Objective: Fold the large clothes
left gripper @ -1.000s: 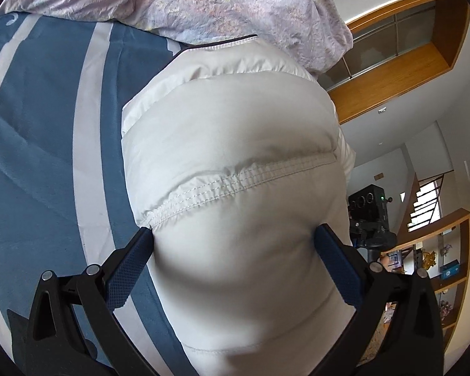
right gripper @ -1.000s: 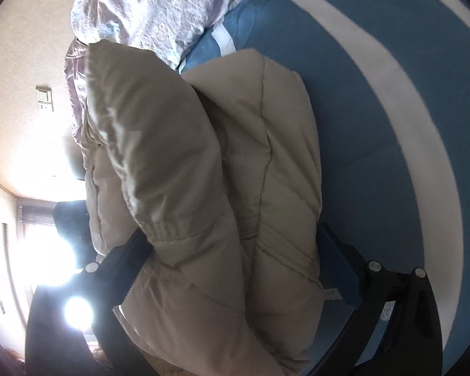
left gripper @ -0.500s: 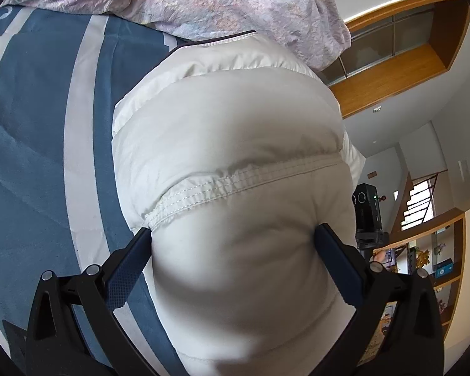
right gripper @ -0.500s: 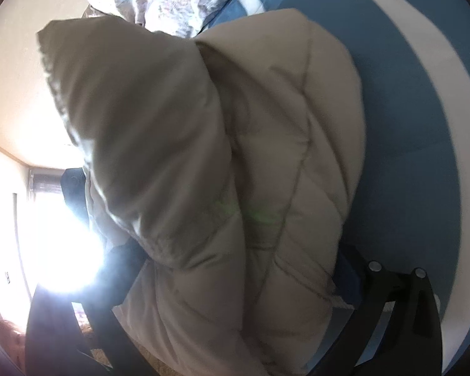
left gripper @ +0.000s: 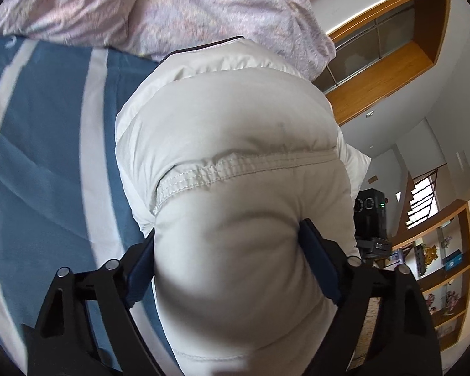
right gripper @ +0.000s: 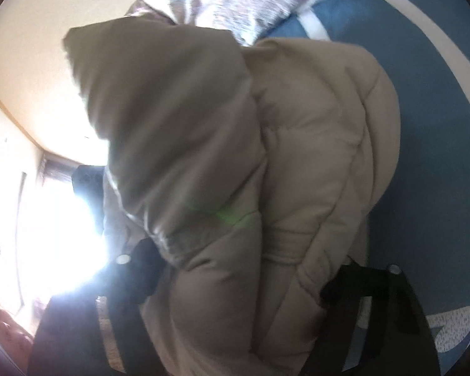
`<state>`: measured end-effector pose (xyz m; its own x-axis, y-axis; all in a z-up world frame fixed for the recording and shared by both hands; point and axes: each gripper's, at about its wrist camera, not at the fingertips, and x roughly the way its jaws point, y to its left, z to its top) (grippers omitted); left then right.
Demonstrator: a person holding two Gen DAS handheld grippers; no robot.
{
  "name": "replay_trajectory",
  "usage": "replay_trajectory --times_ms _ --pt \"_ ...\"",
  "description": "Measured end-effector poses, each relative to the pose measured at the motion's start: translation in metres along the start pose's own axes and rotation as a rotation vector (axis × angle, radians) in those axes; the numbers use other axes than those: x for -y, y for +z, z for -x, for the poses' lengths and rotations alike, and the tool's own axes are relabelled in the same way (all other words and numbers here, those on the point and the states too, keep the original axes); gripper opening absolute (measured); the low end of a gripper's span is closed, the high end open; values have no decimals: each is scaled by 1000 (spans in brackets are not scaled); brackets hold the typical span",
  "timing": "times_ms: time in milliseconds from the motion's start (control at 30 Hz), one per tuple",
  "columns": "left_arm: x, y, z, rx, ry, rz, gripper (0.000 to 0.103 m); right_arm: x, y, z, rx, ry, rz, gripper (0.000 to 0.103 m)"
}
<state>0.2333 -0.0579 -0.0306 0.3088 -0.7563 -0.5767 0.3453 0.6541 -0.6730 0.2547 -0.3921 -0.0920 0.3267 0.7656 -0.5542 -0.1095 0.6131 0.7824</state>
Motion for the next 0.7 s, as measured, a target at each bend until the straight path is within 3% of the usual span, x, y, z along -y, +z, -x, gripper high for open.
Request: replay_trajectory --times_ms 467,700 --pt "-40 35 66 183 109 16 82 -46 54 -66 -38 32 82 66" --pt "-73 46 89 223 163 45 82 -50 80 -82 -69 20 120 66"
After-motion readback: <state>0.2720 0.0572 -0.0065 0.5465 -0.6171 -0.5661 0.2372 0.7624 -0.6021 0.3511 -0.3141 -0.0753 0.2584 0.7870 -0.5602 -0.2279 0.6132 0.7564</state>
